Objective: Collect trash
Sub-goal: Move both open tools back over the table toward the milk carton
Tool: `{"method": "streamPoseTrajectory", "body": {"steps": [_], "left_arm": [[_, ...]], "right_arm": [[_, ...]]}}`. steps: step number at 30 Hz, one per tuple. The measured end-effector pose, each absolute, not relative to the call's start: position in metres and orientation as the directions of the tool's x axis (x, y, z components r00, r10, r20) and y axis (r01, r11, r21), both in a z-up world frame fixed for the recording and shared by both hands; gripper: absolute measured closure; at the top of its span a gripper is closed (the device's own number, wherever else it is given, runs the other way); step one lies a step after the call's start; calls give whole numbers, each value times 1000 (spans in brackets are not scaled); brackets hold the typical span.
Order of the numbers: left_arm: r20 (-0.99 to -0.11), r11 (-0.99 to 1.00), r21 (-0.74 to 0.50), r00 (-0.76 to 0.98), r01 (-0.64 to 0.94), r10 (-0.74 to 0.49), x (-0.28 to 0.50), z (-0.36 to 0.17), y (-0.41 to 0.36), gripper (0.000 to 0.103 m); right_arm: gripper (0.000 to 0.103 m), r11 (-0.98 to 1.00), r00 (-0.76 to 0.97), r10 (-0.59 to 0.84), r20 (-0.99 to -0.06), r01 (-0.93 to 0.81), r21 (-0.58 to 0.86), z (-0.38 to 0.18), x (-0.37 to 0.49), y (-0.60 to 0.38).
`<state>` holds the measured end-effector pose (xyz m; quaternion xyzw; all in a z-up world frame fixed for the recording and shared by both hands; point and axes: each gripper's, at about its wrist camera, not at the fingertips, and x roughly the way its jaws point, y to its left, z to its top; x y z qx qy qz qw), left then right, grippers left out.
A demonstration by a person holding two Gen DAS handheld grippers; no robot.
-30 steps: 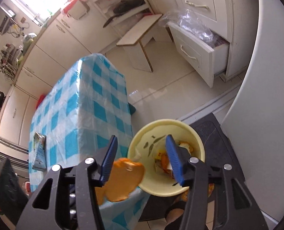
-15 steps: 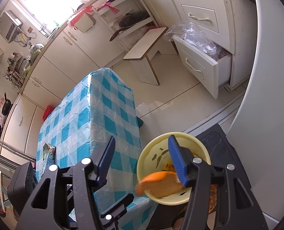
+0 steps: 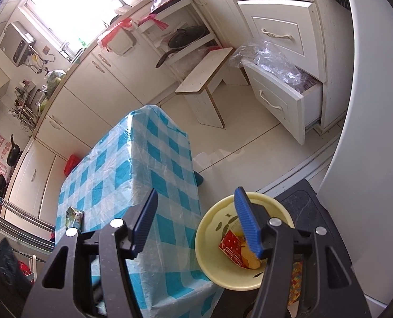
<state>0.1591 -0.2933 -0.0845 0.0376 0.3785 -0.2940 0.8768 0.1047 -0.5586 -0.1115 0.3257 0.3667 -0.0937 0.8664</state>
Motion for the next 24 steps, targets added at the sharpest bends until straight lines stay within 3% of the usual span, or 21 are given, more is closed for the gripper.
{"method": "streamPoseTrajectory", "body": {"steps": [6, 16, 24], "left_arm": [[-636, 909, -199, 657, 367, -405, 179, -67, -207, 35], [-635, 956, -236, 717, 174, -287, 192, -67, -97, 35], [-621, 958, -272, 745, 89, -245, 194, -66, -46, 31]], "right_arm": [[43, 804, 713, 96, -694, 355, 477, -106, 118, -538], [24, 887, 730, 144, -669, 204, 414, -89, 151, -471], [14, 946, 744, 174, -645, 54, 319, -77, 176, -383]]}}
